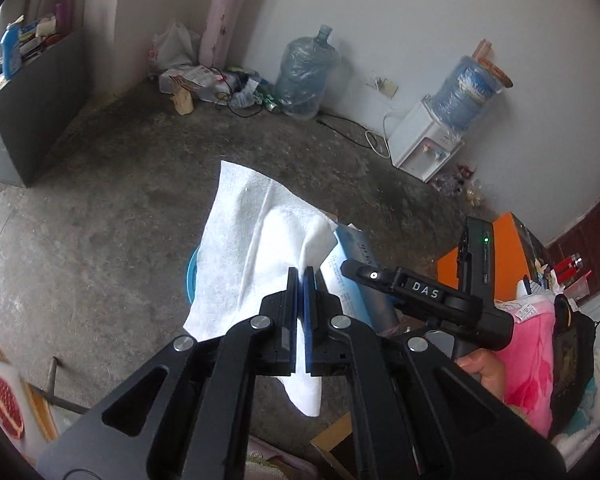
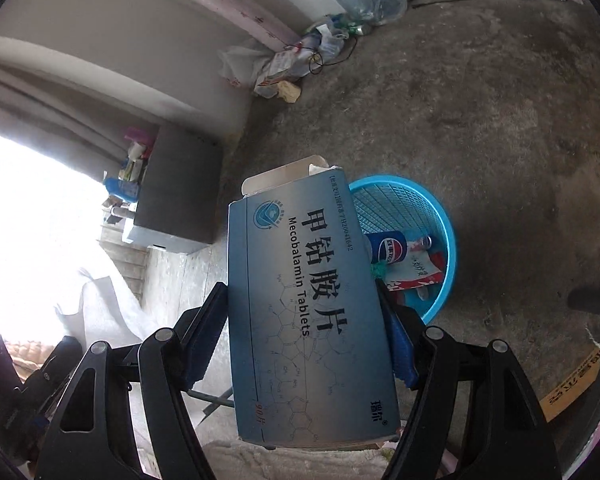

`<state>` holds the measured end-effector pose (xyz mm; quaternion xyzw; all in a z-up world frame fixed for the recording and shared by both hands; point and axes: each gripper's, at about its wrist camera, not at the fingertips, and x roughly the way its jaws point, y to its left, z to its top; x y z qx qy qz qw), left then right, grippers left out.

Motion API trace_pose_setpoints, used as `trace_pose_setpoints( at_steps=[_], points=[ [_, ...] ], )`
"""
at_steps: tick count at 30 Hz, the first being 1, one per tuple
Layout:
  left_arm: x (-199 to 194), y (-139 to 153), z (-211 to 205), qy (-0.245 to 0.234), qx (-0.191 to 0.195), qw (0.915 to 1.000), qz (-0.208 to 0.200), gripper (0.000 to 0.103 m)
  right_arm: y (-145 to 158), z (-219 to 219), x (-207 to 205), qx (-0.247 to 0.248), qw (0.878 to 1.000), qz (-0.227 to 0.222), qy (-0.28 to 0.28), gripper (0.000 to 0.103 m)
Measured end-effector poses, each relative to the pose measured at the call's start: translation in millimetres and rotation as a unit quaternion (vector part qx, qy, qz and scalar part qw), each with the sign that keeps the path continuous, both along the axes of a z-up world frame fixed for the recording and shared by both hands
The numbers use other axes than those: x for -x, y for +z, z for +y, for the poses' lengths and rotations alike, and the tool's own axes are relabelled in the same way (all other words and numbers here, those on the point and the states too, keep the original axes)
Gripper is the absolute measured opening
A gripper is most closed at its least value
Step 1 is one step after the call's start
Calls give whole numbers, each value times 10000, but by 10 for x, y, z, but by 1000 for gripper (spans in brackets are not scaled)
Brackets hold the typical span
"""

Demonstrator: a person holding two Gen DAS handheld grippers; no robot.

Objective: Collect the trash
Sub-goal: 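Carry the white tissue and blue tablets box over the blue wastebasket, then open both tools to drop the box and tissue into the wastebasket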

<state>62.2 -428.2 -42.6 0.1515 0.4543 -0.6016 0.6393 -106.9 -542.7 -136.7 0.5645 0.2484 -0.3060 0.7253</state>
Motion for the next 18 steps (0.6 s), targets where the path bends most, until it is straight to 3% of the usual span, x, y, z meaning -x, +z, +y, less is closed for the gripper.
trace_pose_setpoints(
  at_steps=[3,4,5,6,10,18],
  points=[
    [1,-198,-347,-203,-164,9996,-79,3,-301,-201,-119,-267,9994,-90,-179,74],
    [-1,-268,-452,-238,-301,9992,-100,13,-433,-283,-157,-380,9989,-94,-259,82],
    [-17,-362,-541,-201,-464,9986,-128,29,-583,-348,-177,-489,9981,-28,-377,83],
    [-38,-442,-598,-140,-550,9983,-143,34,-736,-406,-205,-612,9970,72,-469,84],
    [-150,-479,-559,86,-450,9989,-94,36,-1203,-516,-202,-1139,9896,313,-821,83],
    [-247,-124,-24,328,-104,9992,-193,36,-1088,-385,-168,-513,9948,439,-763,83]
  ],
)
